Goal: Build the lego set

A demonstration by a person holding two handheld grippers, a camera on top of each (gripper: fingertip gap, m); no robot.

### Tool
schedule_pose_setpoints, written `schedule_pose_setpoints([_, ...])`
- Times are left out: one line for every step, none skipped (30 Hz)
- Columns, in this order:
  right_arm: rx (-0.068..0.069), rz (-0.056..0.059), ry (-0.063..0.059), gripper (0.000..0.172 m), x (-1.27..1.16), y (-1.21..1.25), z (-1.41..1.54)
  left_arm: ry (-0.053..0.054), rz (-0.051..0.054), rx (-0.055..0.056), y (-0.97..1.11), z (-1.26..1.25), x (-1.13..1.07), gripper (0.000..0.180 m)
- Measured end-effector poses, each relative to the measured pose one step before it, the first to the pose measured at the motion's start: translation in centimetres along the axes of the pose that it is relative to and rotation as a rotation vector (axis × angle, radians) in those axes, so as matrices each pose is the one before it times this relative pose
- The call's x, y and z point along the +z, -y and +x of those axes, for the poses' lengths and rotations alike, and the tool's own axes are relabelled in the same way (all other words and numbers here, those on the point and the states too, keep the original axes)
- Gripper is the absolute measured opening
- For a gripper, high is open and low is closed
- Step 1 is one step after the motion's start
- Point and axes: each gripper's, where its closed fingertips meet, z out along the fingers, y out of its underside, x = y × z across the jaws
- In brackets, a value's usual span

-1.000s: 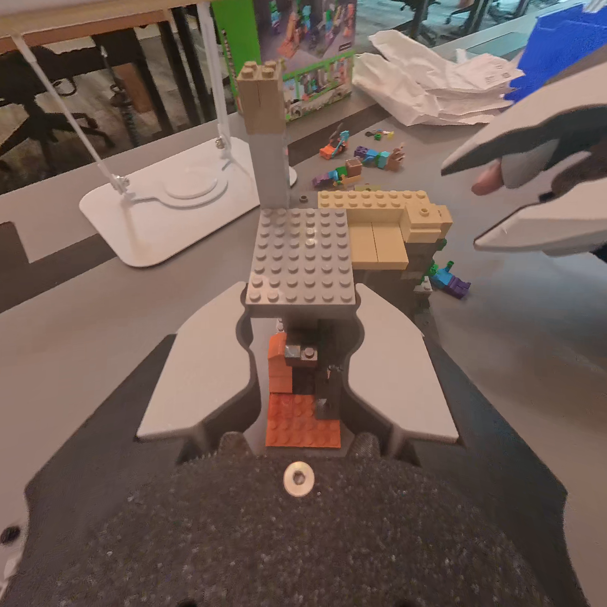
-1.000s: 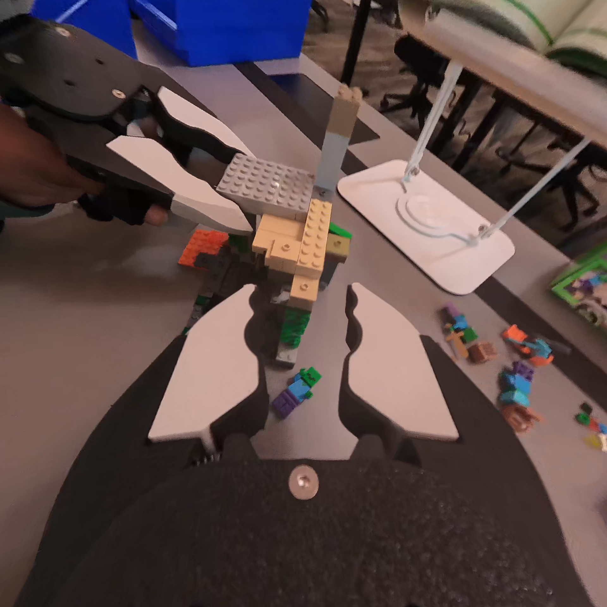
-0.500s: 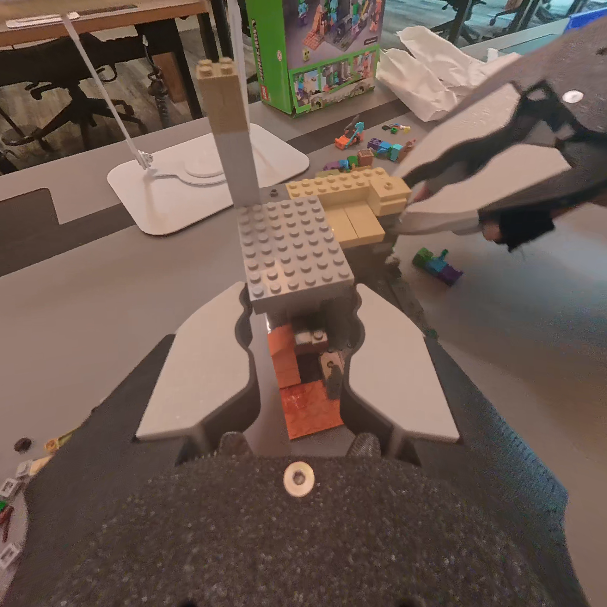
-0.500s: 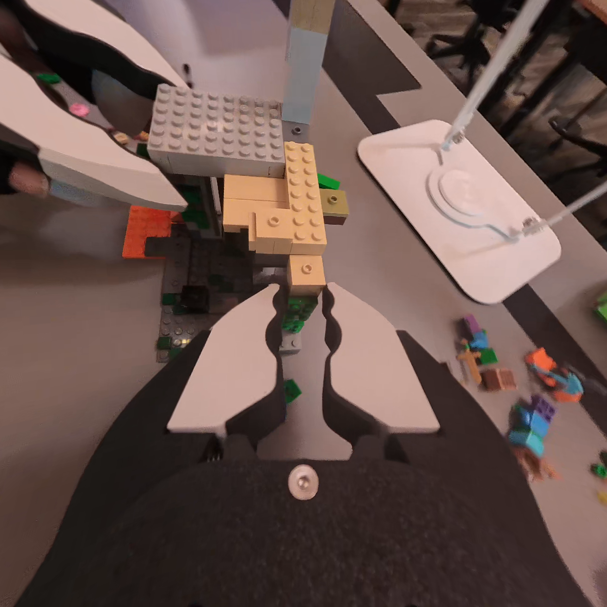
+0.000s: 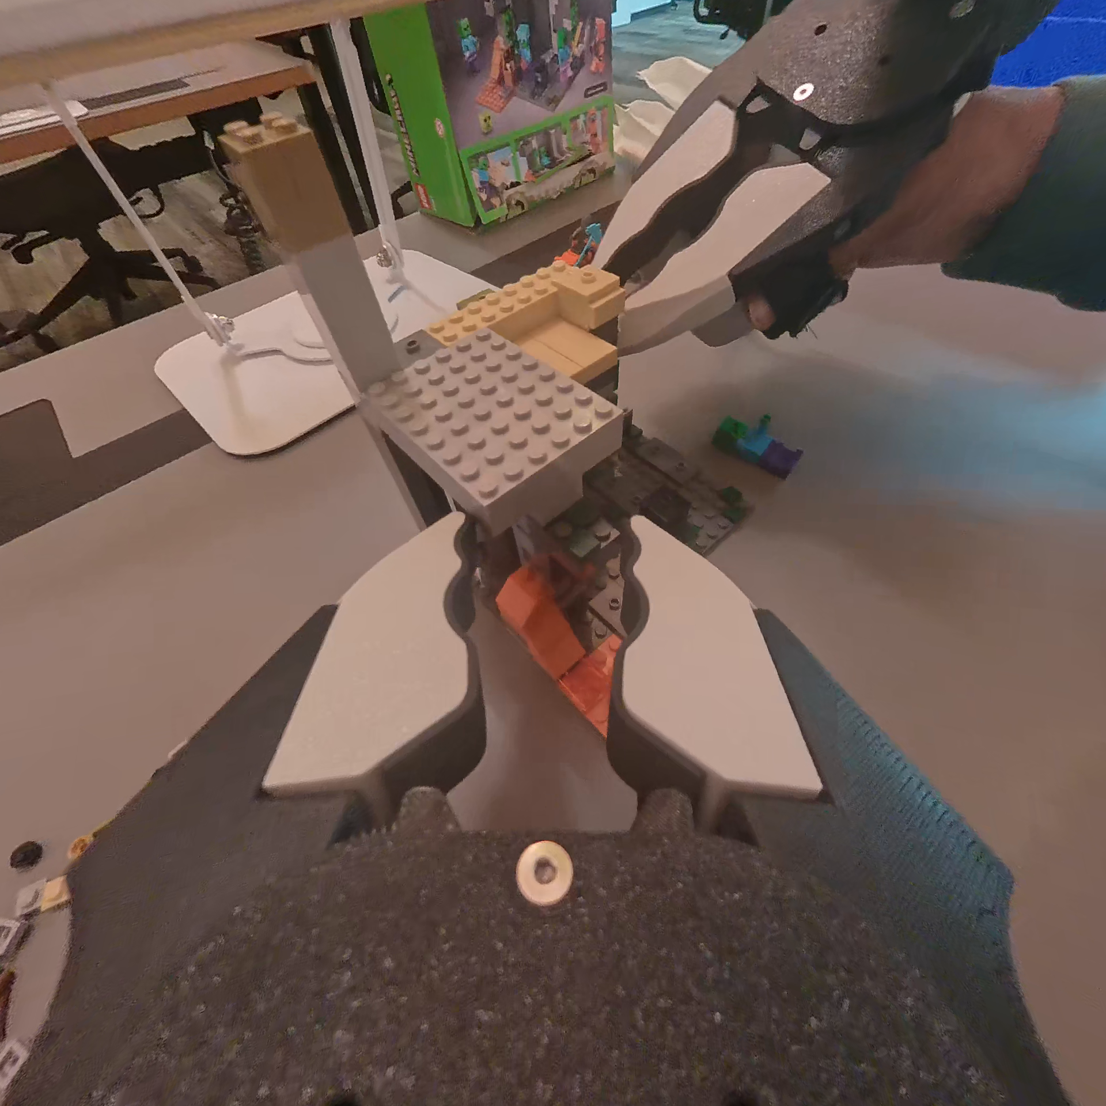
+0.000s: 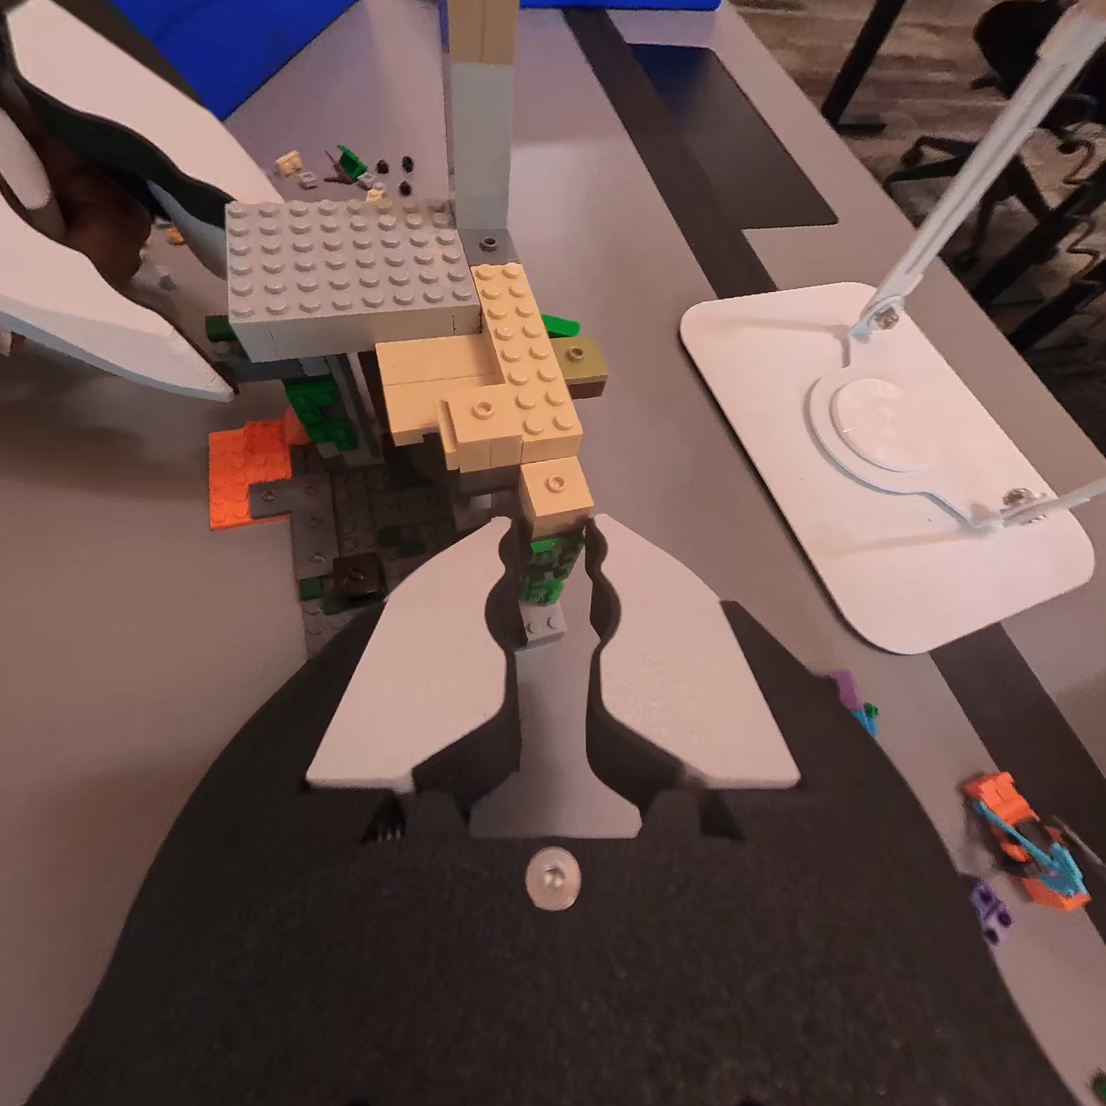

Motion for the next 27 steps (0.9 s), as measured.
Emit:
schedule_pose_setpoints([0.0098, 0.0212, -0.0246, 0.020, -0.397, 0.129, 0.107, -0.0001, 0.0020, -0.0004, -0.009, -0.023, 0.014, 0.045])
schedule_pose_setpoints([0.0174, 0.0244, -0.0235, 0.020, -0.559, 0.207, 0.098, -0.0023, 0.0016, -0.0028, -0.008, 0.001, 0.002, 0.045])
schedule_pose_setpoints([0.0206, 0.0232, -0.0175, 0.021, -0.672, 0.199, 0.002, -0.0053, 0.0013, -0.0067, -0.013, 0.040, 0.001, 0.045])
schedule_pose_setpoints([0.0195, 0.0224, -0.0211, 0.022, -0.743, 0.188, -0.030, -0.0038, 0.0045, -0.0062, 0.029, 0.029, -0.007, 0.045])
schedule_pose_setpoints([0.0171, 0.0214, -0.0305, 0.023, -0.781, 0.149, 0.013, -0.0020, 0.0011, -0.0016, -0.017, -0.006, -0.039, 0.044])
schedule_pose_setpoints([0.0166, 0.0164, -0.0339, 0.023, -0.772, 0.050, -0.021, -0.0019, 0.0014, 0.0028, -0.007, 0.002, -0.055, 0.044])
schedule_pose_setpoints([0.0134, 0.0018, -0.0234, 0.023, -0.733, -0.171, -0.204, -0.0016, 0.0027, 0.0024, -0.006, 0.002, -0.056, 0.044])
schedule_pose_setpoints([0.0038, -0.0081, -0.0097, 0.023, -0.658, -0.395, -0.415, -0.0027, 0.0011, 0.0013, -0.032, 0.019, -0.027, 0.043])
schedule_pose_setpoints([0.0008, -0.0155, -0.0089, 0.024, -0.555, -0.595, -0.372, -0.0017, 0.0009, 0.0011, -0.021, -0.008, -0.019, 0.043])
schedule_pose_setpoints([0.0023, -0.0126, -0.0052, 0.025, -0.433, -0.649, -0.366, -0.0003, 0.0006, 0.0025, -0.015, -0.008, -0.026, 0.043])
schedule_pose_setpoints([0.0051, -0.0097, 0.0033, 0.025, -0.296, -0.684, -0.408, 0.0015, -0.0002, 0.0038, -0.011, -0.020, -0.029, 0.043])
schedule_pose_setpoints([0.0074, -0.0208, 0.0037, 0.026, -0.157, -0.825, -0.344, 0.0028, 0.0008, 0.0031, -0.001, -0.037, -0.028, 0.043])
schedule_pose_setpoints([0.0098, -0.0261, -0.0120, 0.026, -0.059, -0.876, -0.056, 0.0012, 0.0015, 0.0006, -0.018, 0.010, -0.006, 0.043])
schedule_pose_setpoints([0.0096, -0.0215, -0.0160, 0.026, -0.022, -0.765, 0.032, -0.0027, 0.0000, -0.0004, -0.057, 0.078, 0.013, 0.041])
schedule_pose_setpoints([0.0071, -0.0091, -0.0022, 0.026, 0.017, -0.566, -0.155, -0.0007, -0.0018, 0.0016, -0.101, 0.067, 0.024, 0.040])
schedule_pose_setpoints([0.0101, -0.0041, 0.0047, 0.026, 0.042, -0.468, -0.216, 0.0030, -0.0009, 0.0056, -0.098, 0.020, 0.032, 0.040])
schedule_pose_setpoints([0.0056, -0.0069, 0.0112, 0.026, 0.075, -0.462, -0.270, 0.0022, -0.0021, 0.0071, -0.118, 0.041, 0.033, 0.039])
schedule_pose_setpoints([-0.0084, -0.0156, 0.0149, 0.026, 0.120, -0.494, -0.286, -0.0027, -0.0056, 0.0067, -0.175, 0.111, 0.058, 0.037])
schedule_pose_setpoints([-0.0176, -0.0216, 0.0051, 0.026, 0.161, -0.514, -0.112, 0.0007, -0.0107, 0.0070, -0.197, 0.080, 0.097, 0.036])
schedule_pose_setpoints([-0.0168, -0.0187, -0.0057, 0.026, 0.211, -0.386, 0.091, 0.0048, -0.0078, 0.0114, -0.107, 0.034, 0.097, 0.036])
schedule_pose_setpoints([-0.0130, -0.0085, 0.0031, 0.026, 0.233, -0.231, 0.006, 0.0050, -0.0013, 0.0128, 0.018, 0.028, 0.050, 0.037])
schedule_pose_setpoints([-0.0045, -0.0022, 0.0166, 0.026, 0.262, -0.088, -0.110, 0.0035, 0.0007, 0.0090, 0.079, 0.020, 0.027, 0.037])
schedule_pose_setpoints([0.0048, -0.0085, 0.0179, 0.026, 0.291, -0.129, -0.077, 0.0005, 0.0025, 0.0059, 0.094, 0.044, 0.006, 0.037])
schedule_pose_setpoints([0.0017, -0.0104, 0.0186, 0.027, 0.258, -0.111, -0.059, 0.0015, 0.0018, 0.0041, 0.050, 0.010, -0.022, 0.037])
schedule_pose_setpoints([-0.0037, -0.0031, 0.0111, 0.029, 0.202, 0.000, 0.028, 0.0026, -0.0024, 0.0028, -0.035, -0.039, -0.031, 0.037])
schedule_pose_setpoints([-0.0073, 0.0038, 0.0113, 0.030, 0.115, 0.143, 0.022, 0.0038, -0.0026, 0.0011, -0.043, -0.074, -0.061, 0.037])
schedule_pose_setpoints([-0.0061, -0.0031, 0.0137, 0.031, 0.121, 0.100, 0.047, 0.0045, -0.0004, -0.0003, -0.049, -0.112, -0.060, 0.037])
